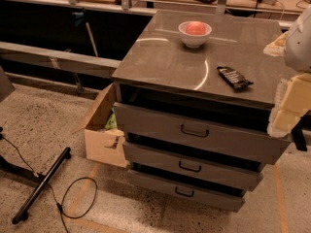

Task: Open middle drawer

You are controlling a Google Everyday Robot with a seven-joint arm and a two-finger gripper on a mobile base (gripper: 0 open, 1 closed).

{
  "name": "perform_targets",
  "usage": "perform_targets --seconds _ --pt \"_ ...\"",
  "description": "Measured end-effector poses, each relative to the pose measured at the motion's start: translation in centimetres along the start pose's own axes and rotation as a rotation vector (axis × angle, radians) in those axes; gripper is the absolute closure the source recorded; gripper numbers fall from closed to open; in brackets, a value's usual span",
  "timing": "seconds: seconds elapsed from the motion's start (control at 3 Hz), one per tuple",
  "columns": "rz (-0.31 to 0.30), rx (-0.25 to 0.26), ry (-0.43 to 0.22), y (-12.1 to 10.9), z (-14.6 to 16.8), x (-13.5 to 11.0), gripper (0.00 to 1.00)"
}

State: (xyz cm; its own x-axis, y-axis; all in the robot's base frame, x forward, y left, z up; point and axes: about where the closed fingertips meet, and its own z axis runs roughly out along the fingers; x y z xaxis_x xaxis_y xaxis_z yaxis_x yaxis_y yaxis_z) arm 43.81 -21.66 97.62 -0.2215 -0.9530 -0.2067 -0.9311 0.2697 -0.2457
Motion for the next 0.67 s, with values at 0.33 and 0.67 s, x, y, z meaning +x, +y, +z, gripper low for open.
perform_targets --seconds 0.33,0.67 --pt "0.000 0.000 0.000 0.00 0.00 0.00 0.00" --pt "0.005 0.033 -0.023 0.53 -0.03 0.23 0.00"
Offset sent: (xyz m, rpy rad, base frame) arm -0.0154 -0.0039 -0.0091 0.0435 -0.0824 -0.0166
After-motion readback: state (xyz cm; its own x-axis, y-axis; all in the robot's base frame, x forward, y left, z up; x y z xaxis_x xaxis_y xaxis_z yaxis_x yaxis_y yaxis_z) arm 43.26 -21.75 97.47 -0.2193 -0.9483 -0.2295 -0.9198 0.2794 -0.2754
